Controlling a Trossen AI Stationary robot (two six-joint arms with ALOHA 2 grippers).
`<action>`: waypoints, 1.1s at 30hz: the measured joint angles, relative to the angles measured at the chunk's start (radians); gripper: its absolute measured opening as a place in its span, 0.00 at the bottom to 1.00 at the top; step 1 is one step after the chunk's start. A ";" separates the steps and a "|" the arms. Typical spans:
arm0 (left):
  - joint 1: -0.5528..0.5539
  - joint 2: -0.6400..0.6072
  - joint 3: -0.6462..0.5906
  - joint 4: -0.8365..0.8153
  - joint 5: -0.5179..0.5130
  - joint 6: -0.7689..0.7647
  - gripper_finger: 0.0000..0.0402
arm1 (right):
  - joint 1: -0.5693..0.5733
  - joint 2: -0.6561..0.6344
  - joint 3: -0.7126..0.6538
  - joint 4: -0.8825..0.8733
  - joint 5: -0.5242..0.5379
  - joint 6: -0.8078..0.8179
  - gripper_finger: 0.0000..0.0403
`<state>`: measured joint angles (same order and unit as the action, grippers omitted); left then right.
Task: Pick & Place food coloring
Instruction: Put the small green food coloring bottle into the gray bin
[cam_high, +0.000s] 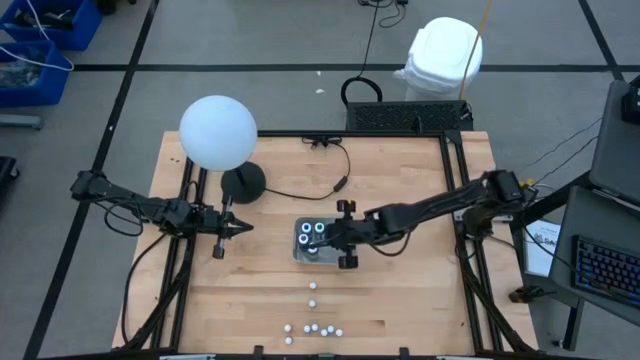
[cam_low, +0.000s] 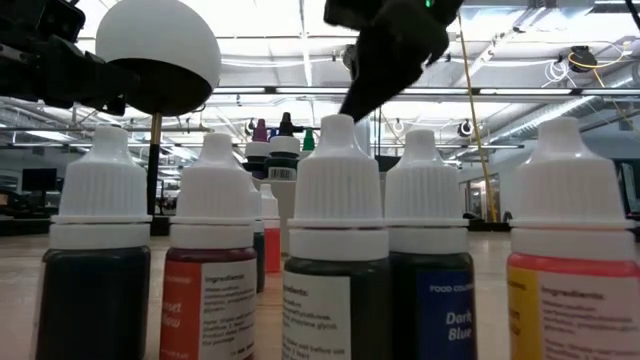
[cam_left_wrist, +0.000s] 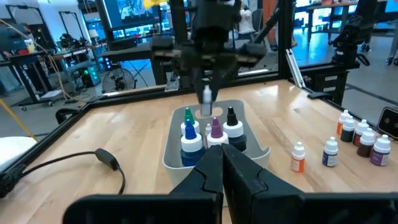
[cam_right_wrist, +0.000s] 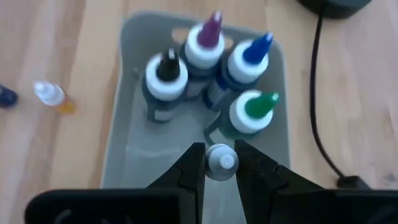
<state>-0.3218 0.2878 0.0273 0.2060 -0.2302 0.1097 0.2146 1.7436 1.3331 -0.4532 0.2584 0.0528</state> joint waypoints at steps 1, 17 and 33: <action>0.000 0.000 0.000 0.000 0.000 0.000 0.02 | -0.005 0.009 -0.003 0.000 0.000 -0.001 0.15; 0.000 0.000 0.000 -0.002 0.000 -0.001 0.02 | -0.032 0.136 -0.011 0.064 -0.054 0.016 0.15; 0.000 0.000 0.000 -0.001 0.000 -0.003 0.02 | -0.032 0.186 -0.011 0.073 -0.059 0.059 0.15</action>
<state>-0.3218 0.2878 0.0273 0.2050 -0.2302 0.1070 0.1827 1.9293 1.3216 -0.3798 0.1991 0.1120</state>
